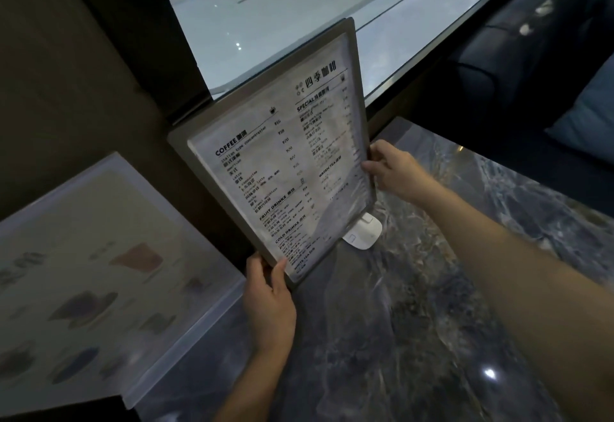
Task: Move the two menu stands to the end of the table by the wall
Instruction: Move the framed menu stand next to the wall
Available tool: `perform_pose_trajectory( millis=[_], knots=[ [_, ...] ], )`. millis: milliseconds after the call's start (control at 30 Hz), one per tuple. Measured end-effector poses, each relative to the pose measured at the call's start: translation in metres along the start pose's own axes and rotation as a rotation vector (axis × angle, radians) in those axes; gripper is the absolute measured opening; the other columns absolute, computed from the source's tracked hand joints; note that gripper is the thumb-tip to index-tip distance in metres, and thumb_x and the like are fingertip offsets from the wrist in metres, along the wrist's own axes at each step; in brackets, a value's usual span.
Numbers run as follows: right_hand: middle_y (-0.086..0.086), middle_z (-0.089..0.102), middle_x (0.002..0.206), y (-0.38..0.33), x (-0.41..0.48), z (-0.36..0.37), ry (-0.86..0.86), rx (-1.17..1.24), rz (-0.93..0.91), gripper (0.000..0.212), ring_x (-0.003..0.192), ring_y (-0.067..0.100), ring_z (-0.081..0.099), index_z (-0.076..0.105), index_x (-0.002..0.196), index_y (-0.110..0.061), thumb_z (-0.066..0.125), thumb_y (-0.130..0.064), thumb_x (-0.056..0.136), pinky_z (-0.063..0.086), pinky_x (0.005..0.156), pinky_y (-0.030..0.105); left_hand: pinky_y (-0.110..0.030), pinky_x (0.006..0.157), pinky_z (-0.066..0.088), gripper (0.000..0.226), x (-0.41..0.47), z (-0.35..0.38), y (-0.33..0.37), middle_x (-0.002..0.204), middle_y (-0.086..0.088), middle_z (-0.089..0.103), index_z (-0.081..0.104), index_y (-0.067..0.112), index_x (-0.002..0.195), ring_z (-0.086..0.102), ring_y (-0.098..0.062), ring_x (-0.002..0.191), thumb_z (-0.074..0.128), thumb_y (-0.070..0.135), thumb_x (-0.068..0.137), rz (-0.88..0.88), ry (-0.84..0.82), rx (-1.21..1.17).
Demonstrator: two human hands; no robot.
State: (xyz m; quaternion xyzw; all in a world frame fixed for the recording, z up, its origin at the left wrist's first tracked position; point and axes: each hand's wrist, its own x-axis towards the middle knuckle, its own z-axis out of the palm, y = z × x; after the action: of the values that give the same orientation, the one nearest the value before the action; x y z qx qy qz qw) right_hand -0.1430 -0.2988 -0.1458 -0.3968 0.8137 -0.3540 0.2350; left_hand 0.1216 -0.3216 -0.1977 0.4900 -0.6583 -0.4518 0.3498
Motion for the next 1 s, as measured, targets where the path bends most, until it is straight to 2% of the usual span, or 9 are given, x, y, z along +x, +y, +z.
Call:
perform_pose_trajectory(
  millis=[167,333,433,500,600,700,833,933,1000],
  knots=[
    [0.005,0.057,0.107,0.016,-0.006,0.007,-0.102,-0.016,0.073,0.025,0.095,0.025,0.057,0.048,0.113,-0.020,0.052,-0.023,0.089,0.051,0.082,0.044,-0.002,0.061,0.041,0.017,-0.007,0.004,-0.004,0.105,0.007,0.057,0.041,0.040,0.099,0.054,-0.006,0.096,0.049,0.029,0.089,-0.008,0.011,0.019],
    [0.003,0.053,0.099,0.019,-0.003,0.019,-0.124,-0.033,0.080,0.017,0.088,0.025,0.052,0.045,0.103,-0.023,0.052,-0.017,0.089,0.046,0.077,0.043,-0.006,0.066,0.036,0.036,-0.009,0.010,-0.002,0.107,0.011,0.050,0.034,0.039,0.104,0.048,-0.006,0.099,0.058,0.019,0.086,-0.077,-0.018,0.068],
    [0.007,0.049,0.089,0.020,-0.003,0.023,-0.094,-0.063,0.062,0.011,0.083,0.027,0.050,0.042,0.094,-0.016,0.051,-0.013,0.089,0.046,0.076,0.046,-0.027,0.077,0.041,0.050,-0.013,0.008,-0.010,0.102,0.012,0.050,0.032,0.036,0.109,0.047,-0.010,0.095,0.065,0.011,0.081,-0.127,-0.073,0.110],
    [0.010,0.048,0.086,0.021,-0.003,0.023,-0.080,-0.070,0.055,0.010,0.080,0.027,0.049,0.041,0.090,-0.013,0.050,-0.010,0.089,0.047,0.076,0.049,-0.033,0.081,0.042,0.040,-0.015,0.008,-0.016,0.103,0.005,0.056,0.039,0.028,0.111,0.050,-0.014,0.093,0.064,0.015,0.083,-0.138,-0.105,0.167],
    [0.009,0.051,0.083,0.021,-0.006,0.026,-0.056,-0.071,0.025,0.013,0.079,0.029,0.051,0.045,0.099,-0.005,0.049,-0.003,0.087,0.048,0.079,0.052,-0.031,0.079,0.041,0.026,-0.013,0.009,-0.021,0.101,0.004,0.059,0.047,0.025,0.105,0.052,-0.014,0.092,0.062,0.018,0.085,-0.142,-0.061,0.149],
    [0.009,0.053,0.090,0.023,-0.007,0.032,-0.049,-0.008,0.018,0.017,0.088,0.034,0.058,0.046,0.098,-0.005,0.044,0.005,0.085,0.049,0.080,0.054,-0.028,0.078,0.040,0.030,-0.011,0.010,-0.022,0.099,0.009,0.054,0.046,0.030,0.105,0.050,-0.010,0.091,0.061,0.015,0.085,-0.118,0.009,0.117],
    [0.014,0.060,0.091,0.026,-0.003,0.036,-0.019,0.000,0.026,0.015,0.084,0.032,0.059,0.047,0.096,-0.009,0.046,0.002,0.085,0.050,0.075,0.046,-0.034,0.079,0.045,0.034,-0.014,0.015,-0.022,0.096,0.009,0.055,0.042,0.040,0.101,0.054,-0.014,0.090,0.060,0.017,0.085,-0.137,0.056,0.118],
    [0.008,0.056,0.086,0.026,-0.004,0.037,-0.017,0.010,0.026,0.020,0.075,0.023,0.057,0.045,0.090,-0.012,0.041,0.006,0.085,0.046,0.069,0.040,-0.031,0.079,0.041,0.033,-0.015,0.019,-0.024,0.096,0.011,0.055,0.046,0.037,0.104,0.054,-0.012,0.091,0.061,0.014,0.085,-0.147,0.113,0.068],
    [0.013,0.061,0.086,0.026,-0.004,0.037,-0.006,-0.016,0.016,0.013,0.077,0.028,0.060,0.049,0.095,-0.008,0.049,0.000,0.085,0.050,0.074,0.045,-0.031,0.079,0.041,0.030,-0.016,0.021,-0.026,0.098,0.006,0.058,0.047,0.032,0.105,0.054,-0.014,0.091,0.059,0.013,0.085,-0.162,0.148,0.056]
  ],
)
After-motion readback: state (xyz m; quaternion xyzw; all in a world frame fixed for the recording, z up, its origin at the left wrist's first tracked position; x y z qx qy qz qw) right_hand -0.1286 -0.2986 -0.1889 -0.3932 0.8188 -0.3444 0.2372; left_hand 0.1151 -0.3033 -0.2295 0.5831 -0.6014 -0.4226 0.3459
